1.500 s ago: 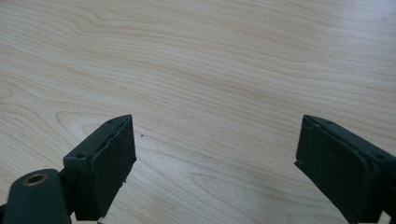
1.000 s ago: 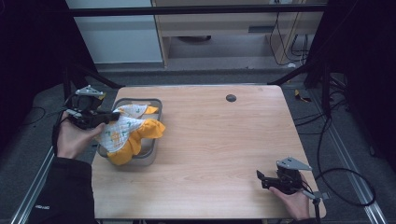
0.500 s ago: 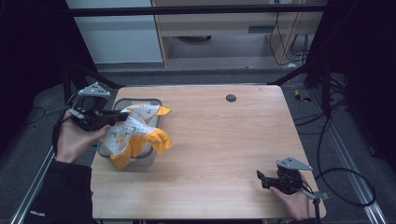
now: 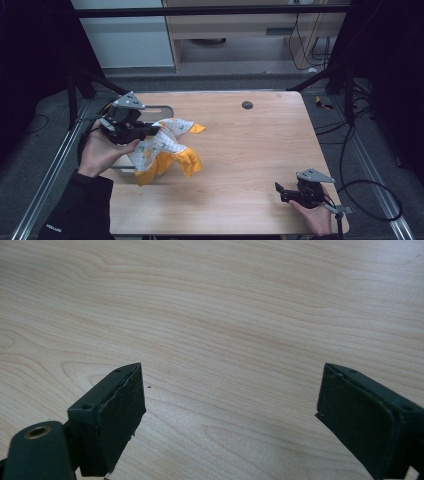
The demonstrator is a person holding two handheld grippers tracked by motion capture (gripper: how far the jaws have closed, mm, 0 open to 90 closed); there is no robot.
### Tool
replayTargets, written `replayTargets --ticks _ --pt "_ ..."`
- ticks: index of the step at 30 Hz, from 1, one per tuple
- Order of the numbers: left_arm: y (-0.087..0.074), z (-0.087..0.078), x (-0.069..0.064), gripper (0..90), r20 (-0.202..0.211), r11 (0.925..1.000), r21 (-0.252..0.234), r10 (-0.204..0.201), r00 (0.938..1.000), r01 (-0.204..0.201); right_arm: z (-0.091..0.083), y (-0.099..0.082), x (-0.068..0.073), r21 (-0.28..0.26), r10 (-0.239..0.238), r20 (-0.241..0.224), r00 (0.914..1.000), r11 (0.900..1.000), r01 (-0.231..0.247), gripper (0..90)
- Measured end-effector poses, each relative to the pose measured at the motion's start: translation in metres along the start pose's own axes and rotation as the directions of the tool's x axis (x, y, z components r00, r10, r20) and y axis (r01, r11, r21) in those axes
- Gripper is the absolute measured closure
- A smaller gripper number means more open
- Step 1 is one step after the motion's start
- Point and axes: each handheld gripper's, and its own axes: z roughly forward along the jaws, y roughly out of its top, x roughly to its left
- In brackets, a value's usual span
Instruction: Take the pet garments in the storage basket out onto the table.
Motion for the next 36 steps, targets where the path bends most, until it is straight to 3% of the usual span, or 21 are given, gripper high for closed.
replayTargets --ticks 15,28,36 --pt "0.019 0.039 -0.031 85.2 0.070 0.9964 0.032 0.075 0.9947 -0.078 -0.002 -0.001 -0.002 -0.009 0.005 0.004 1.0000 0.9999 -0.005 11.8" --pt "0.027 0.088 -0.057 85.1 0.141 0.9847 0.095 0.132 0.9811 -0.146 -0.002 -0.001 -0.002 -0.010 0.008 0.004 1.0000 0.9999 -0.008 11.7" --pt "0.028 0.111 -0.074 85.1 0.182 0.9750 0.111 0.170 0.9685 -0.192 -0.002 -0.001 -0.004 -0.014 0.002 0.009 1.0000 0.9999 -0.002 11.7"
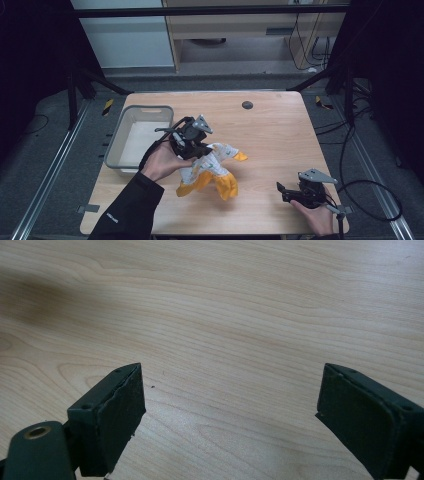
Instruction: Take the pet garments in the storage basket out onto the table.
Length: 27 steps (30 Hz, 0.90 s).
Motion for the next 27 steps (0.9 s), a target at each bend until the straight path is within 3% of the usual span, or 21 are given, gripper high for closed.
replayTargets --ticks 27 --pt "0.007 0.061 -0.015 84.8 0.052 0.9993 0.026 0.025 0.9983 -0.027 0.000 0.000 0.001 0.005 0.001 -0.003 1.0000 1.0000 -0.001 11.8"
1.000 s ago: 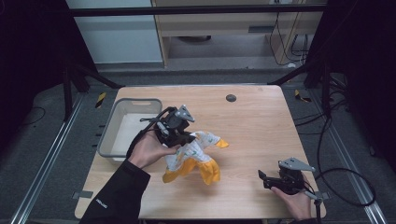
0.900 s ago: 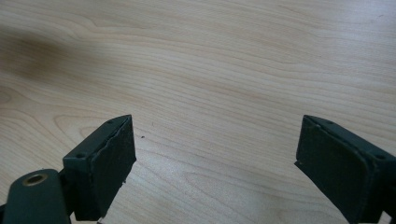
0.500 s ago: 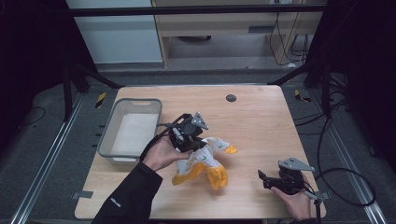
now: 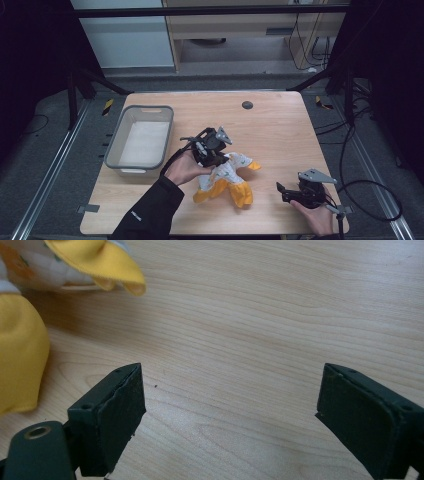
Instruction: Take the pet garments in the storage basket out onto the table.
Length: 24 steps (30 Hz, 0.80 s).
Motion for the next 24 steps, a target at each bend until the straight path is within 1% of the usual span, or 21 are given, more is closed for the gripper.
replayTargets --ticks 7,14,21,24 --pt "-0.004 0.010 -0.004 84.5 0.019 1.0000 0.005 0.006 0.9998 -0.006 0.001 0.000 -0.001 -0.003 -0.009 0.005 0.9999 1.0000 0.009 11.8" --pt "-0.010 0.019 -0.008 83.8 0.046 0.9998 0.018 0.010 0.9989 -0.011 0.001 0.000 0.000 -0.001 -0.006 0.005 1.0000 1.0000 0.006 11.8" --pt "-0.013 0.025 -0.009 82.9 0.053 0.9996 0.029 0.007 0.9986 -0.008 0.001 -0.001 0.000 0.000 -0.006 0.005 1.0000 1.0000 0.006 11.8" --pt "-0.013 0.026 -0.009 81.2 0.058 0.9995 0.031 0.008 0.9983 -0.010 0.001 -0.001 0.000 0.000 -0.006 0.006 1.0000 1.0000 0.006 11.8"
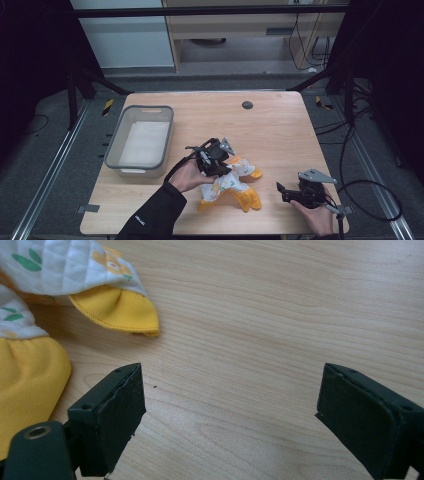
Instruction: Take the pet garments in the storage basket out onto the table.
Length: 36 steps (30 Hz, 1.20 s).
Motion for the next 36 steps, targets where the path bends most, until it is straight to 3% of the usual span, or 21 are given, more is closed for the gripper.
replayTargets --ticks 16,29,33,36 --pt "-0.004 -0.003 0.000 57.6 -0.043 0.9998 0.011 0.017 0.9989 -0.017 0.000 0.000 0.000 0.000 -0.001 0.001 1.0000 1.0000 0.001 11.7" --pt "-0.018 -0.030 0.000 47.9 -0.068 0.9946 -0.104 -0.008 0.9976 0.001 0.000 0.000 0.000 -0.001 -0.001 0.001 1.0000 1.0000 0.001 11.7" --pt "-0.029 -0.041 0.002 44.4 -0.092 0.9882 -0.151 -0.042 0.9949 0.028 0.000 0.000 0.000 -0.002 -0.003 0.003 1.0000 1.0000 0.003 11.7" --pt "-0.042 -0.048 0.004 42.8 -0.101 0.9784 -0.196 -0.085 0.9912 0.064 0.000 0.000 0.000 -0.002 -0.001 0.004 1.0000 1.0000 0.001 11.7"
